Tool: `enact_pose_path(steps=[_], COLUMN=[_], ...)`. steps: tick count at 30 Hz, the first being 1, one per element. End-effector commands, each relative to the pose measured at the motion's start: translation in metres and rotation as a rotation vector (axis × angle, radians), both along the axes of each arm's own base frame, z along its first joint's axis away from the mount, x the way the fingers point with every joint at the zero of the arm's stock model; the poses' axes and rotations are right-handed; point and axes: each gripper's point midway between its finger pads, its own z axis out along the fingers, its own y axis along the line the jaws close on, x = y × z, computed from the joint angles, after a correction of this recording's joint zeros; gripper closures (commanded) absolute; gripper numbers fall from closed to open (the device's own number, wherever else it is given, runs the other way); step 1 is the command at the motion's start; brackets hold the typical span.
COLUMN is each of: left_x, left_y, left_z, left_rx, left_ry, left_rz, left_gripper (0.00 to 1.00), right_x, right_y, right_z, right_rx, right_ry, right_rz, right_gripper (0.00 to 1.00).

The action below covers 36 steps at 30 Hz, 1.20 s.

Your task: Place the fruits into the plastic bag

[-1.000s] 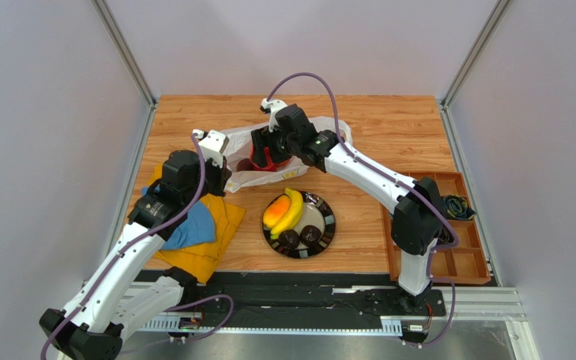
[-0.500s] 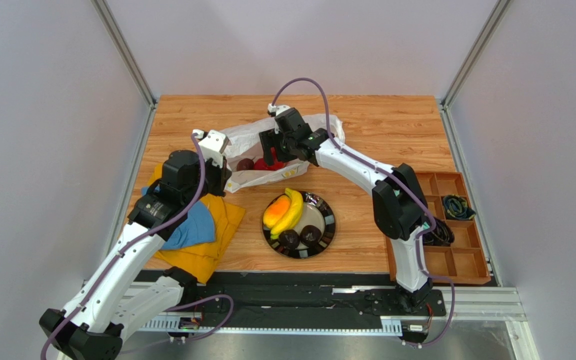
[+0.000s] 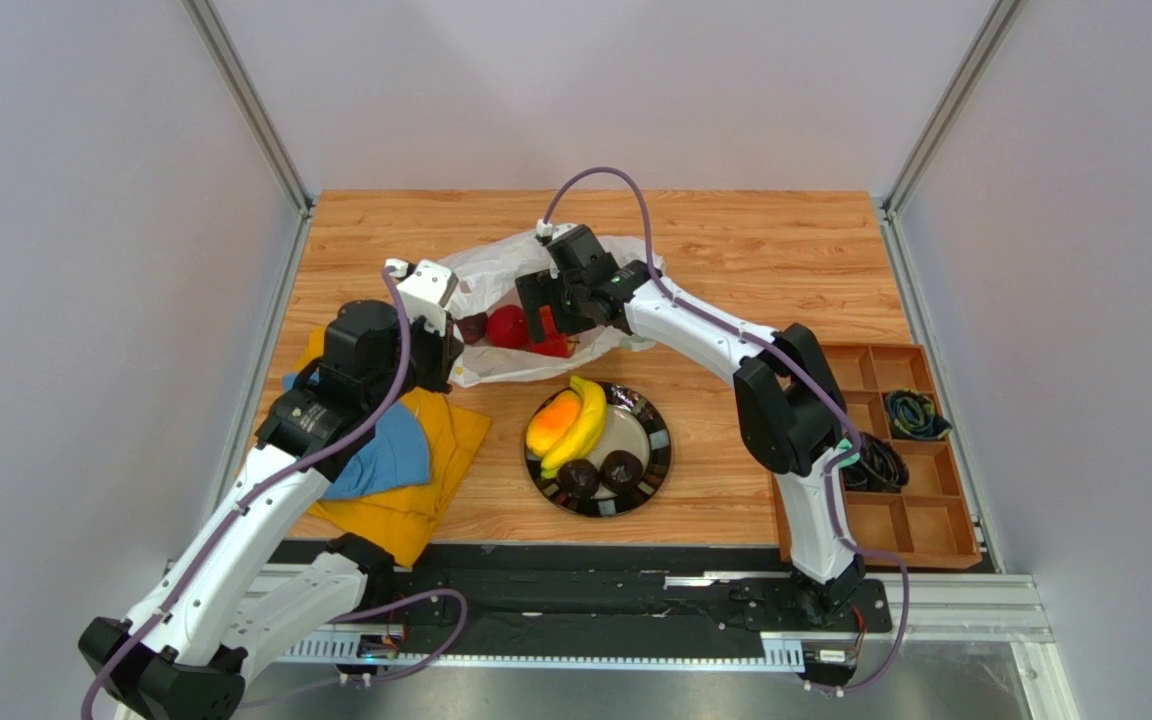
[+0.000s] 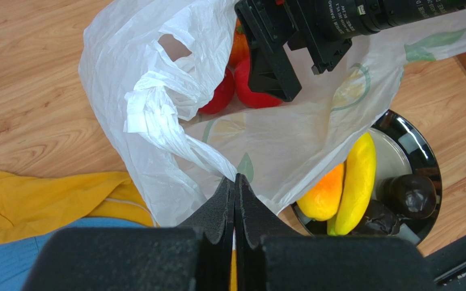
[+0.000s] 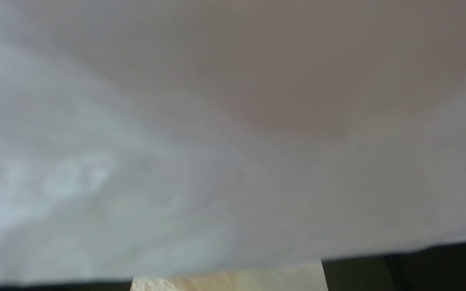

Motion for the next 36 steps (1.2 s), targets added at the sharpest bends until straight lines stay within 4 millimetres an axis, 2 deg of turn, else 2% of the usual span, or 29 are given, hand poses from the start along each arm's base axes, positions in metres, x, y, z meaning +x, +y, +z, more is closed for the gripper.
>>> enact_pose_path(steps=[1,6,10,13,14,16,17,19,20,21,25,30,36], left_x=[0.002,0.001,0.001,0.002,0.002,0.002,0.002,0.002,0.001,0.002,0.001,0.002,0.001], left_y=[-0.003,-0.003,-0.003,-0.003,-0.003,-0.003,-0.004,-0.004,-0.003,-0.003,-0.003,-0.004,-0.003], left_z=[0.025,0.025,0.024,0.024,0.024,0.024,0.024,0.024,0.024,0.024,0.024,0.025,0.024], left_rx=[-0.039,-0.038,-0.037,-0.037,-0.038,-0.038,-0.037,-0.037,-0.037,-0.038,-0.039,-0.039,-0.037], left_ry=[-0.057,-0.055,-0.054,-0.054,-0.054,-0.054,-0.052,-0.052,-0.052,-0.054,-0.053,-0.055,-0.054], left_rz=[-0.006,-0.006,-0.006,-0.006,-0.007,-0.007,-0.007,-0.007,-0.007,-0.007,-0.008,-0.008,-0.006], left_gripper=[1.00,1.00,1.00,1.00,1.00,1.00,1.00,1.00,1.00,1.00,1.00,1.00,1.00], right_x=[0.005,0.004,-0.003,-0.013,-0.020,-0.029,-0.037,-0.048,-0.055,-0.062,-0.091,-0.138,-0.176], right_y=[0.009,0.009,0.014,0.021,0.021,0.027,0.025,0.028,0.025,0.022,0.012,-0.010,-0.031], right_z=[0.019,0.025,0.037,0.062,0.077,0.095,0.114,0.135,0.157,0.159,0.195,0.223,0.173], right_rx=[0.043,0.053,0.095,0.162,0.193,0.229,0.253,0.280,0.306,0.309,0.394,0.471,0.416], right_ry=[-0.029,-0.034,-0.027,-0.063,-0.081,-0.119,-0.154,-0.203,-0.247,-0.255,-0.342,-0.386,-0.264], right_rz=[0.000,0.005,0.031,0.072,0.092,0.124,0.142,0.170,0.183,0.190,0.227,0.269,0.262], right_gripper=[0.00,0.02,0.05,0.07,0.08,0.08,0.08,0.08,0.08,0.08,0.09,0.16,0.19])
